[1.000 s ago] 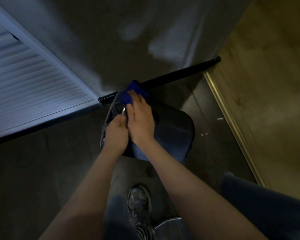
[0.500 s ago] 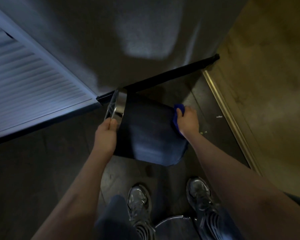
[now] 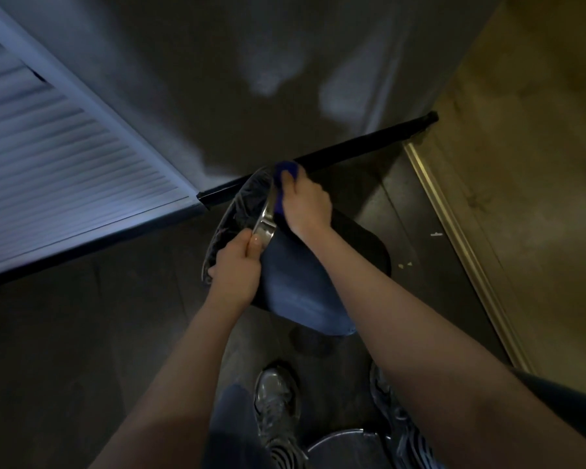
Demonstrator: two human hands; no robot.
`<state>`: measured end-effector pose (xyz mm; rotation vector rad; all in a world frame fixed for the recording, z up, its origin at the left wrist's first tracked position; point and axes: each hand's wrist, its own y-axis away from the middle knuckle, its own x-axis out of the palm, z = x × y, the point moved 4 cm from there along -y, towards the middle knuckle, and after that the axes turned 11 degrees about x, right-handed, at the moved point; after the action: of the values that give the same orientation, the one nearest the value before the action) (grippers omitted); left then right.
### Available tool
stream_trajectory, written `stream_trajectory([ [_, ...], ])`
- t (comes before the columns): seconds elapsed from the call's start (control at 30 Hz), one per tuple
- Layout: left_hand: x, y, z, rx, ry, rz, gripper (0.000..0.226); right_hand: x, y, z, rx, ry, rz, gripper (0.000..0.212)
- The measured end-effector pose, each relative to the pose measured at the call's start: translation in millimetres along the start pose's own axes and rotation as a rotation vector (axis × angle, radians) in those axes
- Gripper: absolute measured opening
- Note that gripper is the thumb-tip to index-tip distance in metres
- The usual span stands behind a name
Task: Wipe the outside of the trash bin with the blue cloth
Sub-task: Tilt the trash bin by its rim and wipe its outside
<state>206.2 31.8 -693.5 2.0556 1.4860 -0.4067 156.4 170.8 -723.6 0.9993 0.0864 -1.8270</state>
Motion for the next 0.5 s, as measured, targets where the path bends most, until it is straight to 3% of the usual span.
stream_trajectory([
  [0.1,1,3,0,0.019,-0.009,-0.006,0.035,6,10,33,-0.217,-0.019,0.034,0.038],
  [0.17,-1,5,1,0.018,-0.027,-0.018,0.036,11,6,37,-0.26,0.034,0.125,0.04],
  [0.37,-1,15,-2,0.111,-0.095,0.003,0.023,17,-48,29,0.099,0.084,0.389,0.033],
  [0.43,3,20,-8,0.177,-0.11,0.02,0.029,9,-64,28,0.123,0.094,0.468,0.027],
  [0.5,12,27,-15,0.229,-0.128,0.073,0.036,-2,-73,25,0.093,0.254,0.543,0.021],
])
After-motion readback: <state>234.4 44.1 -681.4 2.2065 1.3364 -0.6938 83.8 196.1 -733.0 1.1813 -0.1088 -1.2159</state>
